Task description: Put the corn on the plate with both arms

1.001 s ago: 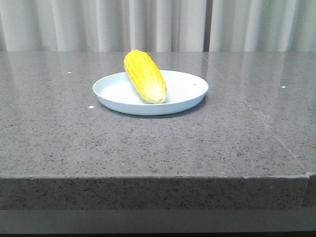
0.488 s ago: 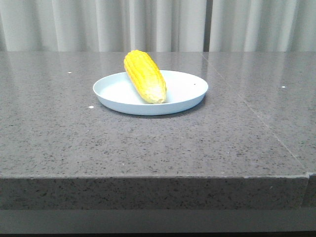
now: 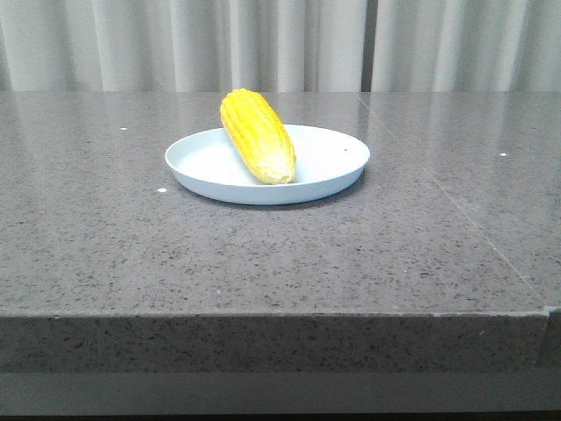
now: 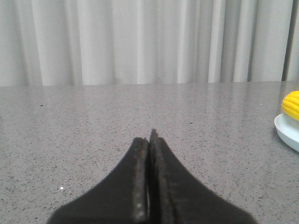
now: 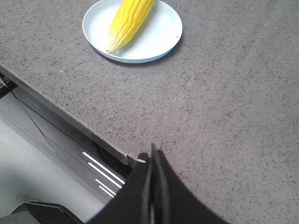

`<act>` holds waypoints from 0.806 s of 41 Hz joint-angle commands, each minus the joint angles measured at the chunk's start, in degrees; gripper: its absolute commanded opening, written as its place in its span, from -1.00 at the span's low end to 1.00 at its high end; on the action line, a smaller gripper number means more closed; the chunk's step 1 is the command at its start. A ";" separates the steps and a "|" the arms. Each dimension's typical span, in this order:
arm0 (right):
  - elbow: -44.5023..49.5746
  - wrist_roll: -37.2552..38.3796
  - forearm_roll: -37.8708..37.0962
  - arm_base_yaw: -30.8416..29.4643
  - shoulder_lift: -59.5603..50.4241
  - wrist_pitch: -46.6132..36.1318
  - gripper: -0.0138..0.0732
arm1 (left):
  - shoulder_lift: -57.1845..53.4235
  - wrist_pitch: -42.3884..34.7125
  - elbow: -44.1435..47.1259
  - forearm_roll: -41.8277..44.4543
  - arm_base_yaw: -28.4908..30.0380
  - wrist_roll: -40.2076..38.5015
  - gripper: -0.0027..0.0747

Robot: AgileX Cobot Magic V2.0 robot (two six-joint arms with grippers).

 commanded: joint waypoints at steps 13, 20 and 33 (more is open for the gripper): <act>0.23 -0.38 -0.90 -0.85 -1.92 -4.66 -0.84 | -1.00 -4.19 1.26 -0.31 -0.30 0.03 -0.98; 9.64 -0.38 -0.42 -10.42 -9.22 -15.17 -0.84 | -1.00 -4.19 1.26 -0.31 -0.30 0.03 -0.98; 34.43 -0.33 6.95 -28.05 -24.18 -45.47 -0.84 | -1.00 -4.19 1.26 -0.31 -0.30 0.03 -0.98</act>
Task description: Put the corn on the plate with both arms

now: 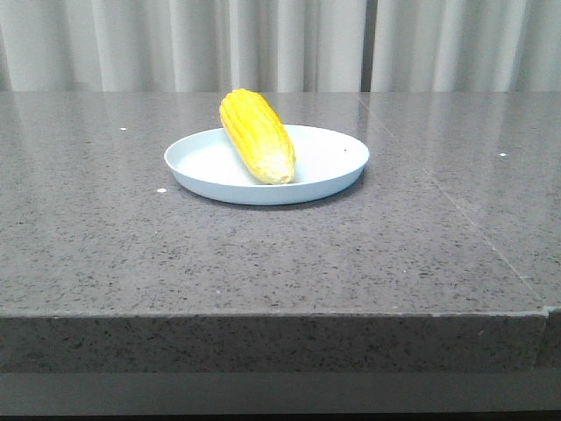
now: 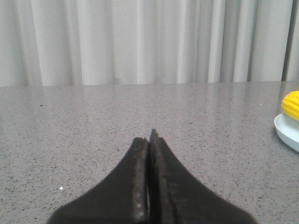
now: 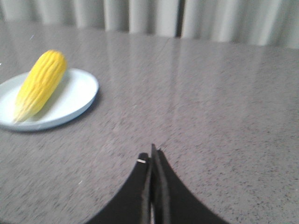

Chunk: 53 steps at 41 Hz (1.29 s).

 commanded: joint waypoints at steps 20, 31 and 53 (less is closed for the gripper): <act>16.70 -0.33 3.65 -8.07 -4.52 -25.08 -0.84 | -1.00 -4.19 1.26 -0.31 -0.30 0.03 -0.98; 16.70 -0.09 5.15 -8.07 -4.52 -27.97 -0.84 | -1.00 -4.19 1.26 -0.31 -0.30 0.03 -0.98; 16.70 3.83 2.43 -9.43 -4.52 -29.19 -0.84 | -1.00 -4.19 1.26 -0.31 -0.30 0.03 -0.98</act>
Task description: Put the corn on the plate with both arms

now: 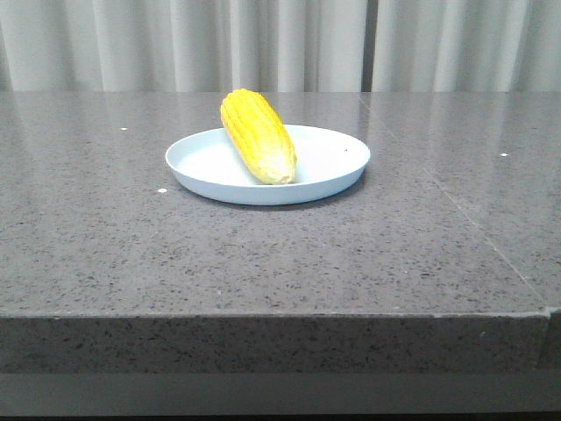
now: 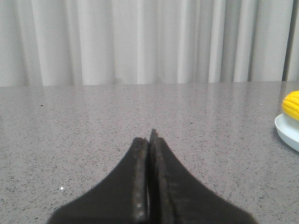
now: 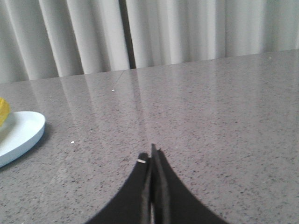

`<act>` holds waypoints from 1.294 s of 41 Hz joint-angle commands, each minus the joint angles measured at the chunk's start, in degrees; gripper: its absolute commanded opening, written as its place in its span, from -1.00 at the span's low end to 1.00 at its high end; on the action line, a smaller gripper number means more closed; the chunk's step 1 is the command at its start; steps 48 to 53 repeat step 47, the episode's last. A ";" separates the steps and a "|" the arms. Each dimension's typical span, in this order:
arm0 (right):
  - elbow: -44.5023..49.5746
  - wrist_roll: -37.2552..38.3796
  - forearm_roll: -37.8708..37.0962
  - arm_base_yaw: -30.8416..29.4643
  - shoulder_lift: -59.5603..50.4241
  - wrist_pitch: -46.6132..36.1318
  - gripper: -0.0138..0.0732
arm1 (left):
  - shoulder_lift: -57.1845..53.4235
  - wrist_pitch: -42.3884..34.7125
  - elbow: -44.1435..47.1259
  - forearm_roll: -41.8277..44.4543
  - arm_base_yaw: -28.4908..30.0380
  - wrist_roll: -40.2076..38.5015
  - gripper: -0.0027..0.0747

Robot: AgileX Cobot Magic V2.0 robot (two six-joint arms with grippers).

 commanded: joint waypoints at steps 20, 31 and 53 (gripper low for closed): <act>-1.25 1.52 -5.60 -0.27 -0.97 -7.03 -0.84 | -1.00 -4.19 1.26 -0.31 -0.30 0.03 -0.98; -1.25 1.52 -5.53 -0.27 -0.97 -7.41 -0.84 | -1.00 -4.19 1.26 -0.31 -0.30 0.03 -0.98; -1.25 1.52 -5.53 -0.27 -0.97 -7.41 -0.84 | -1.00 -4.19 1.26 -0.31 -0.30 0.03 -0.98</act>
